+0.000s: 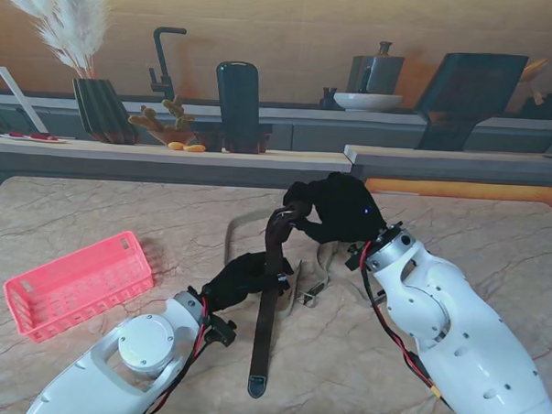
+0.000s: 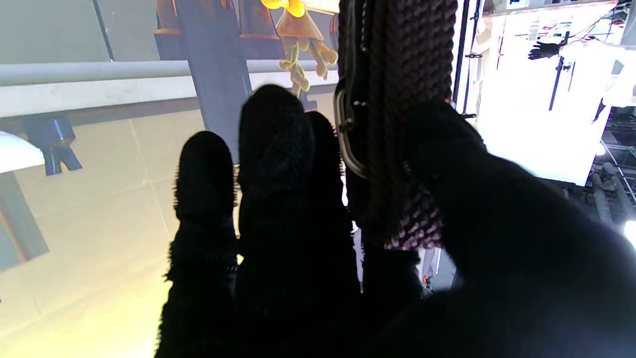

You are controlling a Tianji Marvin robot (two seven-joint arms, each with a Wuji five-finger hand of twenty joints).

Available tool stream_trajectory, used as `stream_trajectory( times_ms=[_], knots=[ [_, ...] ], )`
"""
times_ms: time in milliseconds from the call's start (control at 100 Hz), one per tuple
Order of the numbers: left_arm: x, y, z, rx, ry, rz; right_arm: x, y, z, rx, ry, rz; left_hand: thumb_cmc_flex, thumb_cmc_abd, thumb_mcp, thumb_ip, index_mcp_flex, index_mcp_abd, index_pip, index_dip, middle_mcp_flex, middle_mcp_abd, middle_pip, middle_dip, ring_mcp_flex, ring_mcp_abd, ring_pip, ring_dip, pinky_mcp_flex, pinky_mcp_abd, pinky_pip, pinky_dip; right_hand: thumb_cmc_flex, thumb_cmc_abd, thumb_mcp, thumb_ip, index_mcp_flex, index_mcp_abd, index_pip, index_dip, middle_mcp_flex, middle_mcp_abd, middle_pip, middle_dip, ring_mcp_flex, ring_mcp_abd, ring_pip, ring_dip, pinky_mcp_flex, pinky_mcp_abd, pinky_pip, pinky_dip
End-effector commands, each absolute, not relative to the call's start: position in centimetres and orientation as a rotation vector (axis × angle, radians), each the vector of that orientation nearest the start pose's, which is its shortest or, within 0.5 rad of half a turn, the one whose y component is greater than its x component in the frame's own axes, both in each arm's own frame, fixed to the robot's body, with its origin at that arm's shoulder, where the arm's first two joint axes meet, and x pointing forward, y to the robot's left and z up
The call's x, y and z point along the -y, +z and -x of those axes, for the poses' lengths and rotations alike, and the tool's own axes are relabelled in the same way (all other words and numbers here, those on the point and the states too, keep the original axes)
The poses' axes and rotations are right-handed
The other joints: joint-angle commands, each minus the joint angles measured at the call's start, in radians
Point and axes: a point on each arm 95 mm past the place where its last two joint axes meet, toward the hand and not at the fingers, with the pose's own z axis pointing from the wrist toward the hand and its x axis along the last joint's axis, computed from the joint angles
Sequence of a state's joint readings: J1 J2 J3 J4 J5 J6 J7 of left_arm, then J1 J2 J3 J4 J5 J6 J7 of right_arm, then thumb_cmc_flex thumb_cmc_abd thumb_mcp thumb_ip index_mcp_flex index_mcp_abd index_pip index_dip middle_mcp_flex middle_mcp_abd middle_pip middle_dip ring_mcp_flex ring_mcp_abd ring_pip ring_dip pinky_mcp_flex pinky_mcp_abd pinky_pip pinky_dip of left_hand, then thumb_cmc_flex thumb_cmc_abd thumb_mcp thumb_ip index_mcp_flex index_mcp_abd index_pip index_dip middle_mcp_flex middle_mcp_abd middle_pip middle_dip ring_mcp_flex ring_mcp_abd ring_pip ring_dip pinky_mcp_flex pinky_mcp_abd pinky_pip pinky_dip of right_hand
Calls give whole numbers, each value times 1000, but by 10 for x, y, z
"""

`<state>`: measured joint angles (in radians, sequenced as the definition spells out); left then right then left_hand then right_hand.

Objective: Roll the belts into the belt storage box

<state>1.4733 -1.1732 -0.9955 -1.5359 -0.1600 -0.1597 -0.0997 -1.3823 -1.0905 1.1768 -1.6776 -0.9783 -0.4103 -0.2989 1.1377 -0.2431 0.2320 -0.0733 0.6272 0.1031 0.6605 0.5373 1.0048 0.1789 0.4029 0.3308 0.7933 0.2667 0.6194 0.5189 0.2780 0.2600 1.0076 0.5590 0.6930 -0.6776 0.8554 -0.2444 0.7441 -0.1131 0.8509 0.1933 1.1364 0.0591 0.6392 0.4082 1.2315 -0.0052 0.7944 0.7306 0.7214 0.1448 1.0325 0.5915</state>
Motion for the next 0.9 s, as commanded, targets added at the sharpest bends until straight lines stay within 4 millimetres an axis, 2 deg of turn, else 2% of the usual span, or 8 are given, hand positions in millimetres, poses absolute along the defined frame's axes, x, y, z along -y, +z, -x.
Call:
stream_trajectory(
  times_ms=[0,460,490,670,760,800,840,890],
  knots=[
    [105,-334,-384,-1052,-2375,2268,-54,-205,-419,-1344,2075,-588,51,36,-29,-2,25,-13,25,-12,21,7,9,-19,35,5,24,-8,10,10,42,-6,68,101,87,11,97,-130,212,20,27,8,22,-3,52,2,4,5,10,-2,29,-13],
    [104,-333,-385,-963,-2358,2298,-70,-244,-417,-1452,2099,-682,25,1,-16,11,-4,-43,30,-8,-9,-11,25,-19,4,2,41,-6,-10,4,51,-14,62,101,90,13,96,-122,207,19,25,10,31,-8,51,4,11,3,5,2,31,-20],
    [103,-333,-385,-957,-2358,2299,-70,-246,-415,-1455,2104,-687,-25,-21,64,-1,-7,-44,24,-4,-15,-14,29,-18,2,2,40,-3,-12,4,50,-17,61,101,91,14,96,-123,207,19,26,10,31,-8,51,4,11,3,4,3,31,-20],
    [103,-332,-384,-927,-2368,2303,-73,-259,-406,-1482,2125,-718,-84,-63,132,-4,-47,-67,3,5,-61,-39,10,-20,-18,-3,29,0,-24,3,38,-18,51,101,91,16,91,-121,201,17,24,8,33,-11,50,4,12,1,2,5,32,-22],
    [102,-332,-384,-911,-2379,2307,-74,-264,-402,-1498,2133,-729,-198,-102,218,-8,-72,-70,-30,15,-95,-55,-12,-25,-34,-12,9,1,-32,0,19,-18,46,100,92,17,88,-123,199,16,23,7,34,-12,49,4,12,1,0,6,31,-23],
    [102,-332,-384,-901,-2389,2311,-74,-267,-400,-1504,2136,-738,-277,-120,246,-9,-77,-60,-61,23,-113,-58,-21,-27,-45,-13,-5,2,-39,2,5,-15,43,100,93,17,86,-122,197,16,22,7,33,-13,46,4,11,0,-6,7,30,-24],
    [102,-331,-384,-893,-2401,2314,-74,-268,-399,-1509,2137,-742,-397,-134,304,15,-85,-48,-92,13,-134,-61,-33,-30,-54,-17,-20,2,-46,7,-11,-12,41,100,93,18,83,-122,195,15,21,6,32,-14,43,5,10,0,-8,8,30,-24],
    [101,-331,-384,-897,-2416,2313,-74,-270,-397,-1512,2137,-747,-468,-179,307,10,-104,-43,-107,6,-155,-65,-43,-32,-63,-25,-35,0,-50,6,-24,-12,35,101,92,17,79,-124,193,14,17,6,31,-15,39,6,8,-1,-13,10,29,-24]
  ],
)
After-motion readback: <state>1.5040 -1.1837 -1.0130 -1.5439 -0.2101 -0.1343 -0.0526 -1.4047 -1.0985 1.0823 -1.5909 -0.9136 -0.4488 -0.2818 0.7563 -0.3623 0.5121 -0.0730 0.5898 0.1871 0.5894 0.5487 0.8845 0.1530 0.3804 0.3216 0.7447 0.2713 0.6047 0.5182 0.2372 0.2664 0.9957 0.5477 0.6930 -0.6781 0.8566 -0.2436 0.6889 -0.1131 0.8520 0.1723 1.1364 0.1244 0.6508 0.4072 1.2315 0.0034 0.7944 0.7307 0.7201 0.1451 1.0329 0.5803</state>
